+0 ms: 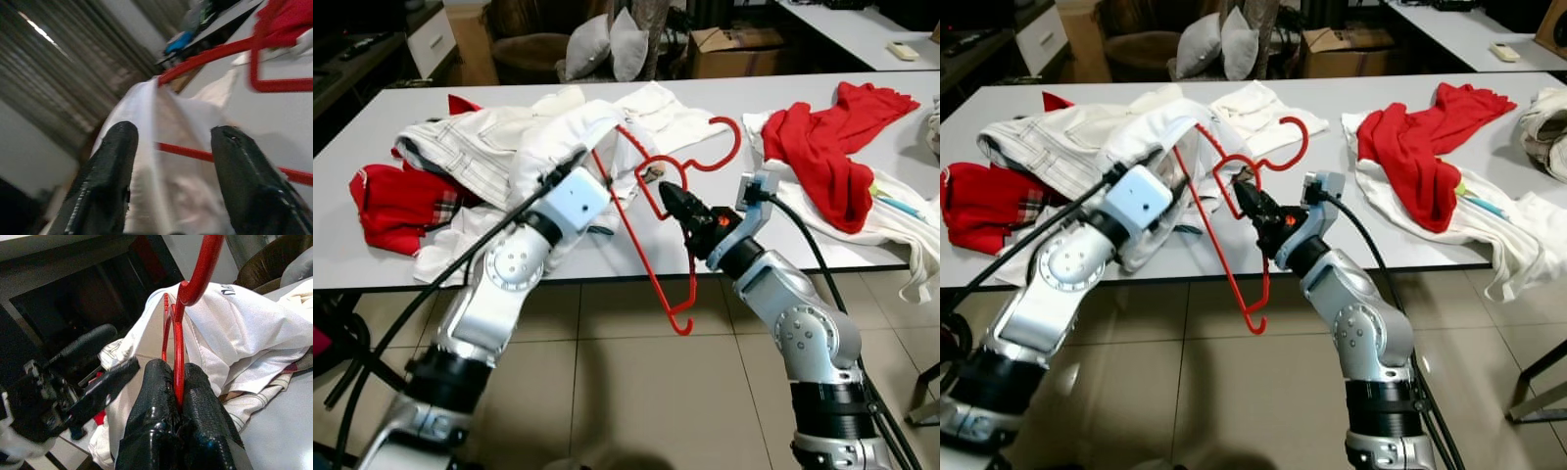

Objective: Hang hanger

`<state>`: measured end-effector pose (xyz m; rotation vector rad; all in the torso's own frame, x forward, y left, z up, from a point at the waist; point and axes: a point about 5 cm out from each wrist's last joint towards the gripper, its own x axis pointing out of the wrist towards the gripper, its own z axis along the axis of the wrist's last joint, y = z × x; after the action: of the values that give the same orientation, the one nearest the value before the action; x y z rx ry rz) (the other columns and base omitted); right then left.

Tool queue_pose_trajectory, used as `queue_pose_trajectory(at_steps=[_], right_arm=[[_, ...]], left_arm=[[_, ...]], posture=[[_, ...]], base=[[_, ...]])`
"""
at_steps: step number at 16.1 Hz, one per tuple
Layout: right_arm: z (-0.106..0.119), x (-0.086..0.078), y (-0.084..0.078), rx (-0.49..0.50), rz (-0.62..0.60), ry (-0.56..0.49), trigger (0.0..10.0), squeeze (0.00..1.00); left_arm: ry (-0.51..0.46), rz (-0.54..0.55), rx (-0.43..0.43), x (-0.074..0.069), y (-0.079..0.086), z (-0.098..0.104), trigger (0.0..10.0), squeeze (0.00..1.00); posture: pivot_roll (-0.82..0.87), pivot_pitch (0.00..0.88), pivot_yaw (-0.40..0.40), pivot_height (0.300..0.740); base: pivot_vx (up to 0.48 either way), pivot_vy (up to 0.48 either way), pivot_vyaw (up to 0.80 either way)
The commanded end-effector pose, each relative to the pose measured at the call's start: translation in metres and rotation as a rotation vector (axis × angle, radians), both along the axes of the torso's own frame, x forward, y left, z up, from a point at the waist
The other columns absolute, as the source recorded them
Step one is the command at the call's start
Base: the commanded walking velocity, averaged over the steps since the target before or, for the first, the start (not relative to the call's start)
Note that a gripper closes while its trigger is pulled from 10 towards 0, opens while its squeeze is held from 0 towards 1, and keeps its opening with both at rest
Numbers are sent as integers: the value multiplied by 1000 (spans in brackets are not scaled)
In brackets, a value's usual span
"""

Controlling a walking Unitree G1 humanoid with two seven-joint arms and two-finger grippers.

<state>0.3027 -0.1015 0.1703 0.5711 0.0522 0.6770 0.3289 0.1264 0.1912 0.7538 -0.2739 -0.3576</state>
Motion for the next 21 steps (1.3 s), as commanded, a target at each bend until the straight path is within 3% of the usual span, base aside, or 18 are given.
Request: queue_pose_trajectory(at_steps=[1,3,6,7,8,9,21], right_arm=[[6,-4,2,4,18,-32,10000,0],[7,-5,2,3,24,-36,10000,0],[7,-6,2,3,29,-39,10000,0],[8,-7,3,4,32,-43,10000,0],[8,-7,3,3,32,-45,10000,0],[8,-6,3,4,31,-45,10000,0],[5,-6,4,4,40,-36,10000,0]], left_arm=[[5,69,70,8,10,-8,10000,0],[-8,132,119,15,18,-13,10000,0],[36,133,131,22,19,-21,10000,0],[34,144,138,26,20,-23,6157,0],[18,156,123,28,21,-20,1647,0],[8,162,117,29,21,-17,0,0],[-5,267,44,36,47,-13,0,0]], posture=[[-87,0,82,740],[-91,0,84,740],[-94,0,86,740],[-97,0,89,740],[-99,0,90,740],[-99,0,90,740],[-89,0,77,740]], base=[[0,0,0],[0,0,0],[0,0,0],[0,0,0],[0,0,0],[0,0,0],[0,0,0]])
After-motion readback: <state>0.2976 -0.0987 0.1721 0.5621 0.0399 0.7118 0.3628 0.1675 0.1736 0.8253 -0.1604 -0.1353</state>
